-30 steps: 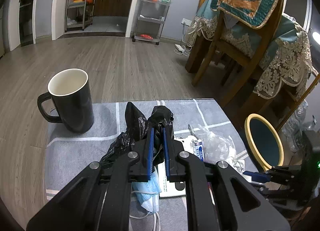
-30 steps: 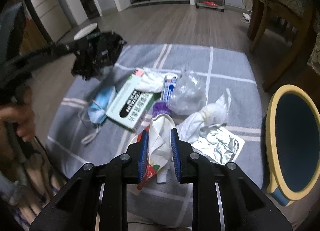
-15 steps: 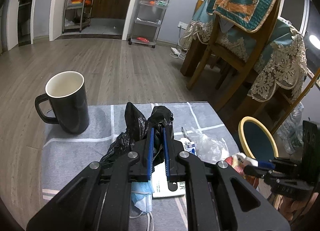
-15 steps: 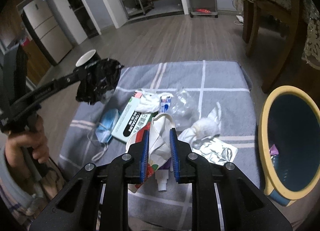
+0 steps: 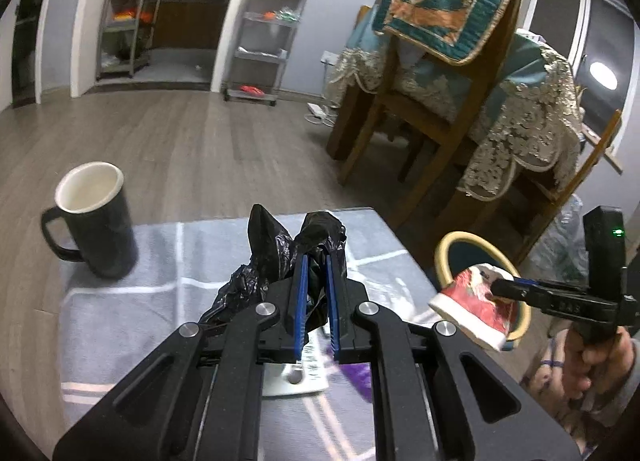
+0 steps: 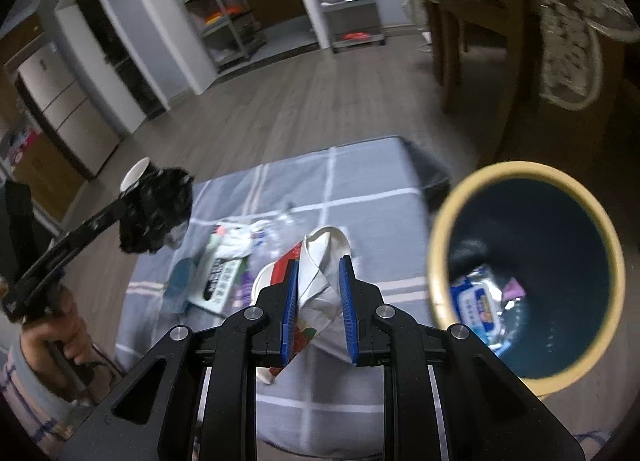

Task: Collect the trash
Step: 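Carry bag and cup over the bin and open both tools to drop them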

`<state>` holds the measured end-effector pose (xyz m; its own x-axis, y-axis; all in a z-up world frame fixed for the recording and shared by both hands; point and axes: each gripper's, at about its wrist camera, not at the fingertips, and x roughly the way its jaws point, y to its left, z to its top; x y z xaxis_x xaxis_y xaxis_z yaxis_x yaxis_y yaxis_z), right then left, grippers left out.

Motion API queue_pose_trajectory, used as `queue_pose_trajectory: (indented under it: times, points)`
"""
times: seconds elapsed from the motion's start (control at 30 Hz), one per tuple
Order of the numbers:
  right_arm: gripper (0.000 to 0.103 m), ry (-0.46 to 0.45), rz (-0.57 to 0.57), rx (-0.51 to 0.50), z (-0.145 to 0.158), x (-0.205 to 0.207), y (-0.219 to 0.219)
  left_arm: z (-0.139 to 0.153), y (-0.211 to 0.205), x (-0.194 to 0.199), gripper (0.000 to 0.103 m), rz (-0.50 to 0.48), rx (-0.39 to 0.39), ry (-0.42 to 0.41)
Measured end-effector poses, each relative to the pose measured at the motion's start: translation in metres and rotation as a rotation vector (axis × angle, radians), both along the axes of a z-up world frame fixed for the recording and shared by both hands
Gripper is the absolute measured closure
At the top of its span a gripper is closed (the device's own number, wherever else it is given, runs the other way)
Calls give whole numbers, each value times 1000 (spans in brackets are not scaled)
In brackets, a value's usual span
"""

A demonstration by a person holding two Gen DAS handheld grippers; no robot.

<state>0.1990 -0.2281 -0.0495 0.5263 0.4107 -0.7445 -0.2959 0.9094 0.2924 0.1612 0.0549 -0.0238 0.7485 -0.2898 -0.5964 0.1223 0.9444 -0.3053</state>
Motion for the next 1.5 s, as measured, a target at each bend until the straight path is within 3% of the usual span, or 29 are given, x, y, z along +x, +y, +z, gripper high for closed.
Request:
queue_pose_trajectory:
  times: [0.17, 0.57, 0.73, 1.0, 1.2, 1.4, 1.5]
  points:
    - [82, 0, -67, -1, 0, 2, -38, 0, -29, 4, 94, -72, -36, 24]
    - [82, 14, -237, 23, 5, -1, -127, 5, -106, 9, 94, -212, -26, 33]
    - [81, 21, -296, 62, 6, -2, -156, 5, -137, 20, 94, -249, -68, 57]
    - [81, 54, -374, 91, -9, -3, -178, -8, -213, 48, 94, -329, -123, 131]
    - [81, 75, -409, 85, -18, 3, -187, -32, -259, 70, 94, -331, -149, 199]
    - [81, 106, -435, 91, -26, 4, -194, -39, -289, 81, 94, -357, -114, 208]
    - [81, 120, -438, 86, -28, 5, -194, -42, -296, 83, 89, -367, -103, 215]
